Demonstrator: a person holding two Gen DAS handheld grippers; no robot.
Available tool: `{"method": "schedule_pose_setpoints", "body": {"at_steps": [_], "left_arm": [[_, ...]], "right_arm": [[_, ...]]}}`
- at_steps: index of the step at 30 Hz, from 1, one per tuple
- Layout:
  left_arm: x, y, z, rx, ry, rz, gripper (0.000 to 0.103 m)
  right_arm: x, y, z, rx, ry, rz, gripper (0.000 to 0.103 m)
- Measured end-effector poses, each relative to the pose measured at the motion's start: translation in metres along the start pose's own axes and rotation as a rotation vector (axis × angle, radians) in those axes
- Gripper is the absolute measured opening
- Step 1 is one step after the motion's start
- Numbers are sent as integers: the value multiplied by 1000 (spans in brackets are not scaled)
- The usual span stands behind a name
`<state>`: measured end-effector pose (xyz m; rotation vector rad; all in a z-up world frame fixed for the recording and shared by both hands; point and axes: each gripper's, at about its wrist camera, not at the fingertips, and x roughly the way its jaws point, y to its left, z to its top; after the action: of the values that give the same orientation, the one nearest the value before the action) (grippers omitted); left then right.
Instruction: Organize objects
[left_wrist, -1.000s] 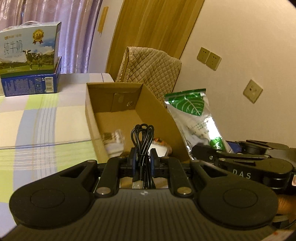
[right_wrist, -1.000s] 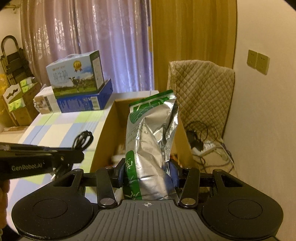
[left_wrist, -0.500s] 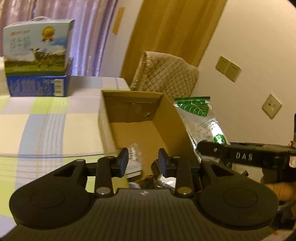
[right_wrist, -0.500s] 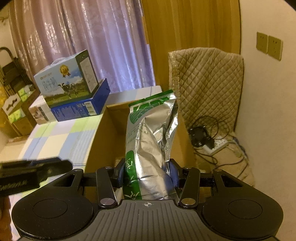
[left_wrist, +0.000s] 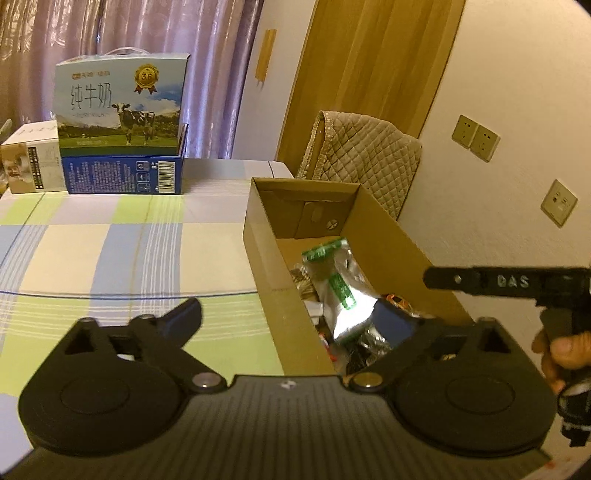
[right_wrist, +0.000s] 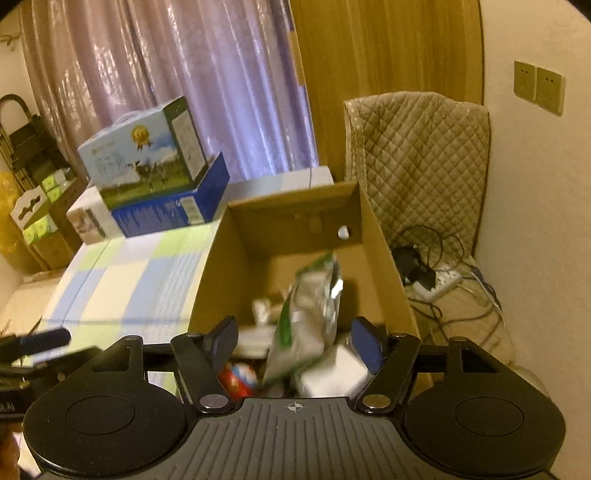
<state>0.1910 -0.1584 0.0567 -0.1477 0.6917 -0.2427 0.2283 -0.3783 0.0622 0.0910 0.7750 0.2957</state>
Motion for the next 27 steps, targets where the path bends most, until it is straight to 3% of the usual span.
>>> {"method": "schedule_pose_setpoints", "body": {"at_steps": [13, 27], "left_arm": [[-40, 0, -56, 9, 66, 34, 102], [-67, 2, -99, 31, 135, 91, 102]], "right_arm": [[-60, 28, -77, -43, 64, -68, 66], [-74, 51, -115, -62, 106, -38, 66]]}}
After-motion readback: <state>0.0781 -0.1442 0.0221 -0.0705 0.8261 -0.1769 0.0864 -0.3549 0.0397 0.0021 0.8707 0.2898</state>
